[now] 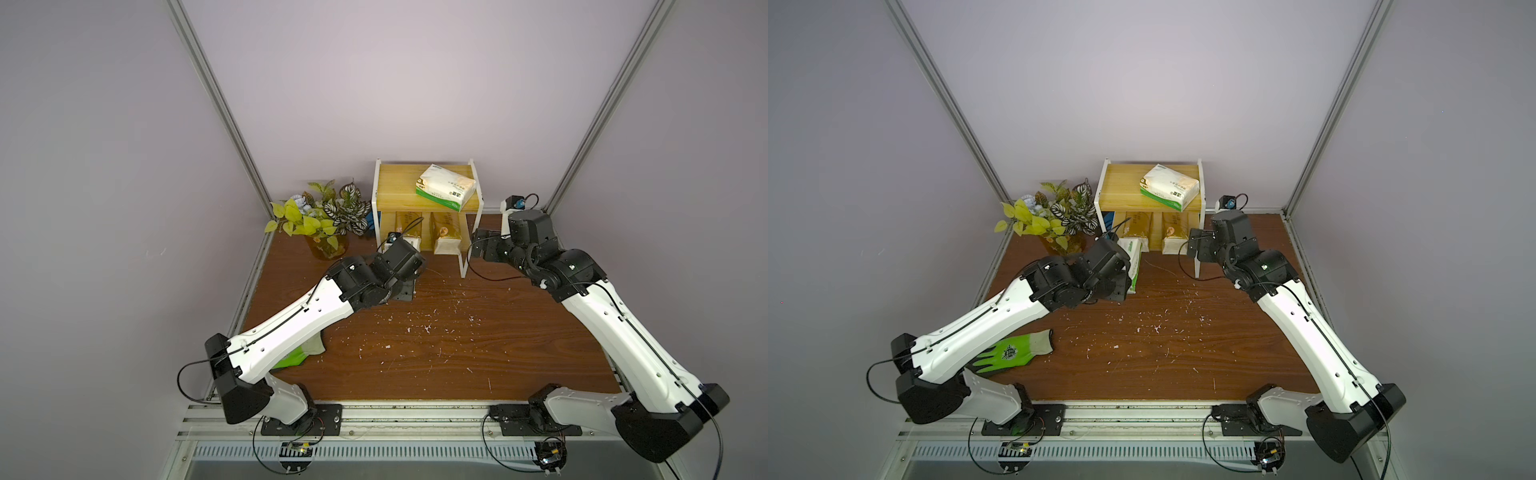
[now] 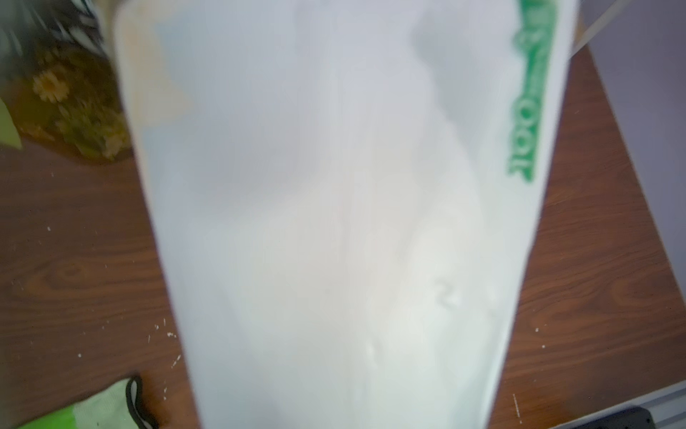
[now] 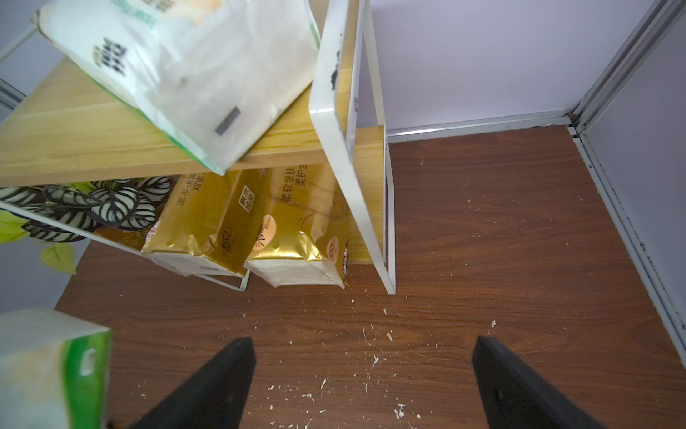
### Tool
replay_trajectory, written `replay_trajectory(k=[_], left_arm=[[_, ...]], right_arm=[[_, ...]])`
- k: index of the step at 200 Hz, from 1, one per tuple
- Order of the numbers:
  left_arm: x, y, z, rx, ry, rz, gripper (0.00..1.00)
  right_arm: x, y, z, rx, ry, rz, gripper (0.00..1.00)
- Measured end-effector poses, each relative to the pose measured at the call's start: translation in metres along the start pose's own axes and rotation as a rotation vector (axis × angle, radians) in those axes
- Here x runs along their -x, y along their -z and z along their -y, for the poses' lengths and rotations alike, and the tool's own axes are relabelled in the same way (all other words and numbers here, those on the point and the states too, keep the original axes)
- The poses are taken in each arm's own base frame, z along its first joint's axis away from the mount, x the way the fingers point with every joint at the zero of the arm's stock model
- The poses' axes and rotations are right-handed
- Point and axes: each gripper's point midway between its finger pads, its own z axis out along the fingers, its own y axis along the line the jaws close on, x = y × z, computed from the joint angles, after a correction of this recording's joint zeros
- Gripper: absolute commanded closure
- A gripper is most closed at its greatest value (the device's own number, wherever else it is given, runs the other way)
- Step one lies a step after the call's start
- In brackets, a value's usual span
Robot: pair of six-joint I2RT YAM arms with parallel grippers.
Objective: Place the tissue boxes on the shelf by color
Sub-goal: Place a box of tissues on the shelf.
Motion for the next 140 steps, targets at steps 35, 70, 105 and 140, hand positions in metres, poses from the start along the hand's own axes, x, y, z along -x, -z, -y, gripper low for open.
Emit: replay_trajectory(k=[35,70,105,140], left_arm=[[0.057,0.04,0.011,-0.031,-0.007,0.163,0.67],[0.096,0.058,0.018,-0.013,-0.023,0.272,0.66],[0.115,0.038,0.026,0.031,-0.047,0.288,0.64],[0.133,0.013,0.017,0.105,-0.048,0.292,0.63]], right_arm=[[0.0,0.006,0.002,0.004,-0.004,0.01,0.01],[0.003,0.013,0.004,0.01,-0.011,0.027,0.01],[0.003,0.014,0.005,0.005,-0.016,0.031,0.01],[-0.004,0.015,0.011,-0.011,-0.016,0.025,0.01]])
